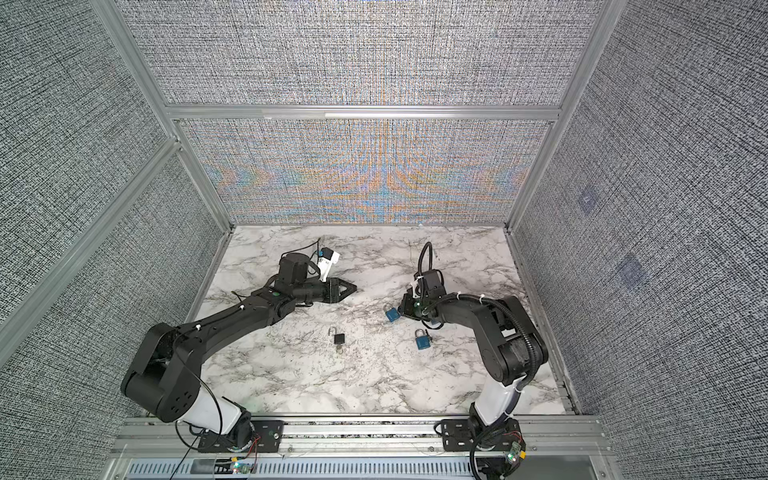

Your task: Lock with the key

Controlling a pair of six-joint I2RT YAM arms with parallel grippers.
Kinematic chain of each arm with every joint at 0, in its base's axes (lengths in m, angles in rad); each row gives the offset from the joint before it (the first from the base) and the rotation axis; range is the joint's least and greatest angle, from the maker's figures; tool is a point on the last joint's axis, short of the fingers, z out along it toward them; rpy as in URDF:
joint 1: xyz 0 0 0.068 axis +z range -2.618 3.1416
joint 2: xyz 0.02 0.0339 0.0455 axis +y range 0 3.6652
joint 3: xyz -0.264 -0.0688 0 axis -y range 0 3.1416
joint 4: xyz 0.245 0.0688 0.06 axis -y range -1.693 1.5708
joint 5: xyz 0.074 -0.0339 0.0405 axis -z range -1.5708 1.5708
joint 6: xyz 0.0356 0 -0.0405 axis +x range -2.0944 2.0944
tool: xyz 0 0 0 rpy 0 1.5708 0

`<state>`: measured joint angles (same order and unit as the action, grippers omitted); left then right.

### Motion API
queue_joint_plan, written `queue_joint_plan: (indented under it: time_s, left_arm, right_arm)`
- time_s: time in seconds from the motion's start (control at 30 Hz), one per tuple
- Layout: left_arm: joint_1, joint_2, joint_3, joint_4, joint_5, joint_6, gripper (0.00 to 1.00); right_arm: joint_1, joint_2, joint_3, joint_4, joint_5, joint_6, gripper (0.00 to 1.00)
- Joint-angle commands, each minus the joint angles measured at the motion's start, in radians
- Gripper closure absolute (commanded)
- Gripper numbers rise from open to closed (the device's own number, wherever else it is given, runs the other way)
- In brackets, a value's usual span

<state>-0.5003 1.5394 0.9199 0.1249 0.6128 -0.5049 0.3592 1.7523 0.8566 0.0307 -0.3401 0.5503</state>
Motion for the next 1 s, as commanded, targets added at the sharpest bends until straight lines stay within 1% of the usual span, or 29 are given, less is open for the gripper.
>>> queue_joint_plan:
  time_s: [0.0, 0.2, 0.33, 0.5, 0.63, 0.7, 0.8, 0.9, 0.97]
  left_arm:
    - [0.002, 0.001, 0.003, 0.024, 0.015, 0.008, 0.71]
    - [0.003, -0.001, 0.001, 0.021, 0.01, 0.011, 0.71]
    - [0.006, -0.029, -0.015, 0.025, -0.023, 0.012, 0.71]
    - [0.023, -0.101, -0.092, 0.065, -0.112, 0.004, 0.71]
    - [0.051, -0.159, -0.156, 0.09, -0.13, -0.028, 0.7]
    - [0.065, -0.186, -0.159, 0.01, -0.183, -0.072, 0.7]
    - [0.083, -0.231, -0.179, -0.055, -0.235, -0.051, 0.7]
    - [0.102, -0.287, -0.233, -0.034, -0.233, -0.054, 0.7]
    - [0.116, -0.313, -0.265, -0.027, -0.254, -0.062, 0.68]
  right_arm:
    - [0.0, 0.0, 0.007, -0.022, 0.012, -0.008, 0.82]
    - [0.0, -0.011, 0.015, -0.033, 0.014, -0.009, 0.8]
    - [0.007, -0.048, 0.013, -0.057, 0.034, -0.013, 0.79]
    - [0.031, -0.12, 0.01, -0.112, 0.084, -0.031, 0.75]
    - [0.071, -0.17, 0.018, -0.158, 0.138, -0.031, 0.73]
    - [0.129, -0.198, 0.027, -0.182, 0.185, -0.032, 0.72]
    - [0.243, -0.221, 0.06, -0.244, 0.301, -0.005, 0.69]
    - [0.36, -0.219, 0.099, -0.276, 0.376, 0.044, 0.63]
    - [0.43, -0.204, 0.114, -0.274, 0.415, 0.087, 0.6]
